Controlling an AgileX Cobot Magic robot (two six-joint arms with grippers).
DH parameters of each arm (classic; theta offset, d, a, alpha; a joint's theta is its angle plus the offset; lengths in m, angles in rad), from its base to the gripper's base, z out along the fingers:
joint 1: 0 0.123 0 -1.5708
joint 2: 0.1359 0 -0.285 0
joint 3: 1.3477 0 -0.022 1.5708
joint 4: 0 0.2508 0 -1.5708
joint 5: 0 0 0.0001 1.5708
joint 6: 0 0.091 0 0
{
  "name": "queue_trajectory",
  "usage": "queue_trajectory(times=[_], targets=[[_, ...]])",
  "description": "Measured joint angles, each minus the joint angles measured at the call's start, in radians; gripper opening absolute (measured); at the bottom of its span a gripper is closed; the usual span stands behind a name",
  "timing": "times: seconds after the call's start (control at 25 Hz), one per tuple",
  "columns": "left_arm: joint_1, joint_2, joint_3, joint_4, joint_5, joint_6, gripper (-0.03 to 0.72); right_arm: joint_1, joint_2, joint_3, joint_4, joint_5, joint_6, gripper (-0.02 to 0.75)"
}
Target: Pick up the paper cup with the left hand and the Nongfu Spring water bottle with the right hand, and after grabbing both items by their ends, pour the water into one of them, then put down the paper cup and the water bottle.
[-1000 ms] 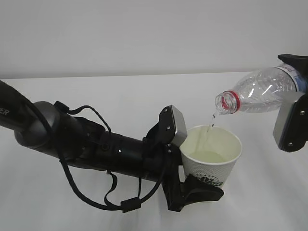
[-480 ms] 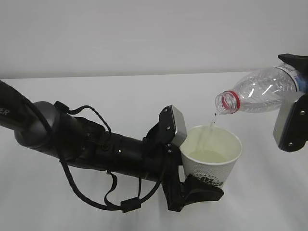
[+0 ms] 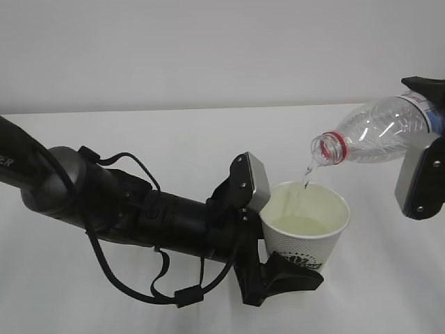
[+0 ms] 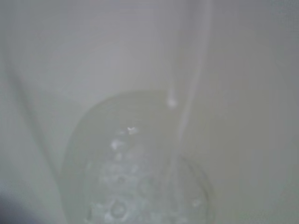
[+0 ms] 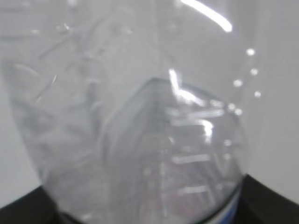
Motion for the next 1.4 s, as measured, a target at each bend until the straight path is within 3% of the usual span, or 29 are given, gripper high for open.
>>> queue_trajectory(times=[1.4], targets=[[0.0, 0.0, 0.0, 0.0, 0.002, 0.0, 0.549, 0.0, -0.002, 0.0, 0.002, -0.023, -0.005, 0.483]])
